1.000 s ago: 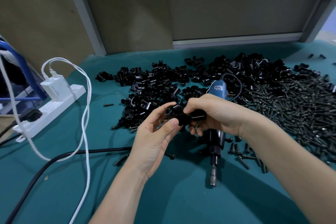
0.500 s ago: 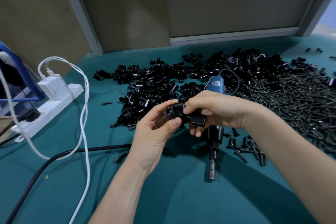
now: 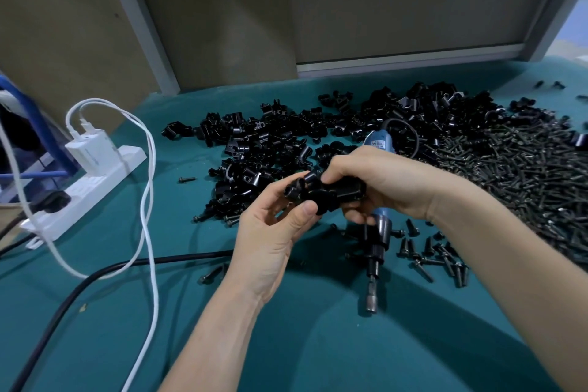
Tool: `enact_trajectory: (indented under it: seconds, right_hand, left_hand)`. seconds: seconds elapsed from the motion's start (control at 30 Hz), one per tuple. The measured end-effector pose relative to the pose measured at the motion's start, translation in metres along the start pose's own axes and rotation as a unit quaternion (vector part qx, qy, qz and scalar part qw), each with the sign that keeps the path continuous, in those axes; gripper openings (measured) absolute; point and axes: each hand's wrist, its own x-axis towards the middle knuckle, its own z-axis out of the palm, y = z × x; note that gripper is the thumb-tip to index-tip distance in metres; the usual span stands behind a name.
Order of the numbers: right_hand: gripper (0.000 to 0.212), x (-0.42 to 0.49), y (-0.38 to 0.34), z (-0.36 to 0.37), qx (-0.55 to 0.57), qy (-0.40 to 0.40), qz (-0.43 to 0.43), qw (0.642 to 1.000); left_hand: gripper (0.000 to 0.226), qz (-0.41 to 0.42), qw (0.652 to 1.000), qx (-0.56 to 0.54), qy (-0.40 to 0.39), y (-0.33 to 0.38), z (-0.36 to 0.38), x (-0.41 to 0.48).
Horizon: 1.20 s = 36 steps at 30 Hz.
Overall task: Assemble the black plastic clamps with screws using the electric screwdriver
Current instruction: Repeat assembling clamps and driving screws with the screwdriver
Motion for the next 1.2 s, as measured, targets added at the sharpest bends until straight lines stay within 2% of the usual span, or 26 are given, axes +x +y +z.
enact_trajectory:
  seconds: [0.2, 0.5, 0.63, 0.77, 0.93, 1.07, 1.2]
  right_hand:
    - [0.023, 0.000, 0.001, 0.003, -0.004, -0.006, 0.005, 1.000]
    - [0.022, 0.001, 0.005, -0.002, 0.000, -0.038, 0.030, 0.999]
    - [0.023, 0.002, 0.005, -0.004, -0.023, -0.034, 0.044, 0.998]
    - [0.013, 0.001, 0.004, -0.004, -0.082, 0.001, 0.042, 0.996]
    - [0.012, 0.003, 0.007, -0.003, -0.195, 0.067, -0.023, 0.978]
    - [0.022, 0.006, 0.006, 0.004, -0.230, 0.068, -0.062, 0.969]
    - [0.028, 0.004, 0.005, 0.007, -0.210, 0.041, -0.071, 0.974]
  left_hand:
    - [0.038, 0.016, 0.997, 0.072, 0.011, -0.002, -0.001, 0.000]
    - [0.030, 0.019, 0.999, 0.048, -0.019, -0.003, 0.002, -0.003]
    - [0.031, 0.037, 0.995, 0.095, 0.001, -0.004, 0.001, -0.002]
    - [0.029, 0.076, 0.983, 0.164, 0.021, -0.005, 0.000, -0.001]
    - [0.047, 0.105, 0.959, 0.259, 0.048, -0.007, -0.005, 0.000]
    - [0.044, 0.130, 0.940, 0.309, 0.062, -0.007, -0.008, -0.001]
    - [0.044, 0.164, 0.914, 0.360, 0.090, -0.007, -0.007, -0.002]
